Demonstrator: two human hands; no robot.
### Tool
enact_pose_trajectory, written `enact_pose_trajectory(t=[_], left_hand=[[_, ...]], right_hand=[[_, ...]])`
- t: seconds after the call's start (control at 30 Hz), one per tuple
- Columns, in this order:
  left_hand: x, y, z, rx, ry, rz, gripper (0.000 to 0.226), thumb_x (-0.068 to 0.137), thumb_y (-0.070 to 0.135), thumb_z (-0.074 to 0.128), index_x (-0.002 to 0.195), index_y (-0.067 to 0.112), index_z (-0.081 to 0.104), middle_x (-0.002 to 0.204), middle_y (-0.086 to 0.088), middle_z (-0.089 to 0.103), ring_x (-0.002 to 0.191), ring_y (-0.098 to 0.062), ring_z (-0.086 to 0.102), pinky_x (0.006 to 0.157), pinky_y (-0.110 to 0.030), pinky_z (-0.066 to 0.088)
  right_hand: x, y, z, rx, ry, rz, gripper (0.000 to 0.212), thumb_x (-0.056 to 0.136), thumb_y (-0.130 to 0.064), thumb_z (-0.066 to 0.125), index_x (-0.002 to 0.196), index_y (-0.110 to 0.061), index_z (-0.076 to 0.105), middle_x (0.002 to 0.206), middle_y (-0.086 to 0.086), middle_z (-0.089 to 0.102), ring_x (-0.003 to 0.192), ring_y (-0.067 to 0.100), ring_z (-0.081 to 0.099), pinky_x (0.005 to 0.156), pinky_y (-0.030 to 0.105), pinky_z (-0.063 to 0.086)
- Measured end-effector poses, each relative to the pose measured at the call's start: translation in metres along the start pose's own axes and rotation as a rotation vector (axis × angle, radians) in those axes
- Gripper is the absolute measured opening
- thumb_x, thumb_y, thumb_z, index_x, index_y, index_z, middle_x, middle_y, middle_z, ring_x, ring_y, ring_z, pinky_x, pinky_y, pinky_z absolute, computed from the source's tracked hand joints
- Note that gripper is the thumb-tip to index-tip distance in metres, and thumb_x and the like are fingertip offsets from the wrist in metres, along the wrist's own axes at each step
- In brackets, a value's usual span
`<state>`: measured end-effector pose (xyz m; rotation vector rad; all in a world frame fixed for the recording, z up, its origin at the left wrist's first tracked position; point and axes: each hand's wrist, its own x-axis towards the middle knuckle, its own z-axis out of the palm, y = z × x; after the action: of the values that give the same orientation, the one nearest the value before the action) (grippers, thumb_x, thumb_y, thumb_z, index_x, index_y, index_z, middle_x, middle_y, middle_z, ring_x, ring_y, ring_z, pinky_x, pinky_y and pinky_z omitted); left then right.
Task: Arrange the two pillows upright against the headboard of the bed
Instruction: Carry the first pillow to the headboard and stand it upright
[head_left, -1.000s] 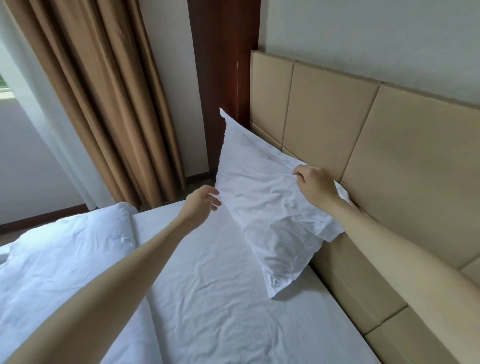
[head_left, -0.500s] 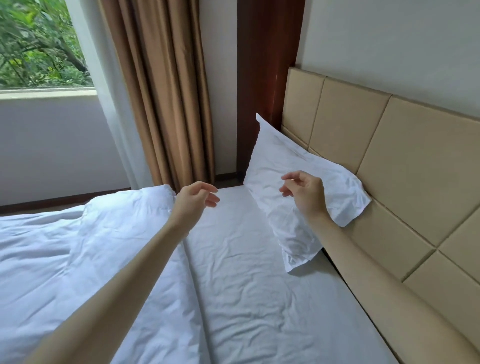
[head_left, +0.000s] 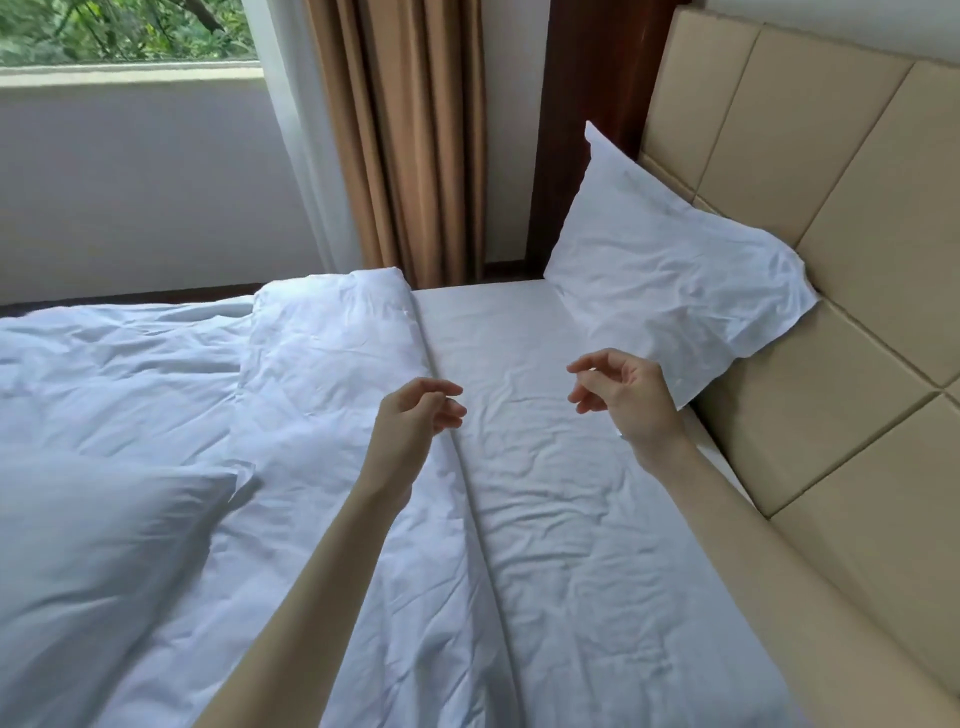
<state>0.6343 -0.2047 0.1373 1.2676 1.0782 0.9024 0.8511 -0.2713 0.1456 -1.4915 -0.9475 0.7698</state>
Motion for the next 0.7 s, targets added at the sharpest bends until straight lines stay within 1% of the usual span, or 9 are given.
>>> enact_pose_trajectory(t=[0.03, 0.13, 0.23, 0.33, 0.43, 0.6, 0.7], left_hand=[[-0.007, -0.005, -0.002, -0.01, 0.016, -0.002, 0.028, 0.088, 0.0, 0.042, 0.089, 0.008, 0.068, 0.067, 0.0, 0.066, 0.062, -0.011, 0.061, 0.069, -0.018, 0.048], [-0.031, -0.022, -0.009, -0.041, 0.09, -0.009, 0.027, 0.087, -0.001, 0.043, 0.085, 0.009, 0.068, 0.064, 0.0, 0.065, 0.058, -0.009, 0.06, 0.061, -0.012, 0.047], [-0.059, -0.046, -0.016, -0.046, 0.147, -0.054, 0.027, 0.088, -0.002, 0.042, 0.085, 0.008, 0.067, 0.065, -0.002, 0.064, 0.054, -0.004, 0.06, 0.056, -0.008, 0.046], [-0.09, -0.074, -0.025, -0.045, 0.176, -0.125, 0.027, 0.088, -0.002, 0.041, 0.085, 0.008, 0.066, 0.066, -0.004, 0.063, 0.054, -0.005, 0.059, 0.058, -0.01, 0.048], [-0.115, -0.097, -0.038, -0.041, 0.215, -0.182, 0.027, 0.088, -0.001, 0.042, 0.084, 0.009, 0.066, 0.065, -0.002, 0.063, 0.057, -0.01, 0.058, 0.061, -0.012, 0.048], [-0.15, -0.126, -0.076, -0.093, 0.306, -0.257, 0.027, 0.088, -0.002, 0.042, 0.084, 0.009, 0.066, 0.066, -0.002, 0.062, 0.06, -0.011, 0.059, 0.057, -0.009, 0.048], [-0.165, -0.145, -0.109, -0.099, 0.334, -0.305, 0.028, 0.088, 0.001, 0.043, 0.084, 0.013, 0.067, 0.068, 0.001, 0.064, 0.061, -0.011, 0.061, 0.063, -0.014, 0.048]], right_hand=[[-0.007, 0.003, 0.001, 0.004, -0.016, 0.014, 0.02, 0.086, 0.002, 0.054, 0.079, -0.011, 0.069, 0.053, -0.003, 0.066, 0.05, 0.007, 0.06, 0.053, 0.015, 0.049], [-0.03, 0.016, 0.007, 0.051, -0.058, 0.088, 0.022, 0.086, 0.001, 0.055, 0.078, -0.013, 0.069, 0.054, -0.003, 0.066, 0.049, 0.009, 0.059, 0.055, 0.016, 0.051], [-0.058, 0.036, 0.017, 0.115, -0.083, 0.187, 0.021, 0.085, 0.0, 0.055, 0.078, -0.014, 0.069, 0.055, -0.002, 0.066, 0.05, 0.01, 0.059, 0.057, 0.017, 0.051], [-0.09, 0.058, 0.029, 0.171, -0.105, 0.27, 0.02, 0.085, 0.002, 0.054, 0.08, -0.011, 0.068, 0.053, -0.002, 0.065, 0.049, 0.01, 0.059, 0.055, 0.017, 0.049], [-0.114, 0.071, 0.042, 0.156, -0.128, 0.338, 0.02, 0.086, 0.002, 0.053, 0.081, -0.011, 0.068, 0.052, -0.003, 0.065, 0.048, 0.01, 0.059, 0.055, 0.018, 0.049], [-0.146, 0.077, 0.075, 0.104, -0.168, 0.386, 0.018, 0.087, 0.001, 0.053, 0.081, -0.011, 0.066, 0.053, -0.003, 0.066, 0.048, 0.01, 0.058, 0.055, 0.018, 0.048], [-0.16, 0.077, 0.106, 0.084, -0.192, 0.399, 0.019, 0.087, 0.001, 0.054, 0.081, -0.011, 0.066, 0.053, -0.003, 0.066, 0.048, 0.01, 0.059, 0.058, 0.022, 0.045]])
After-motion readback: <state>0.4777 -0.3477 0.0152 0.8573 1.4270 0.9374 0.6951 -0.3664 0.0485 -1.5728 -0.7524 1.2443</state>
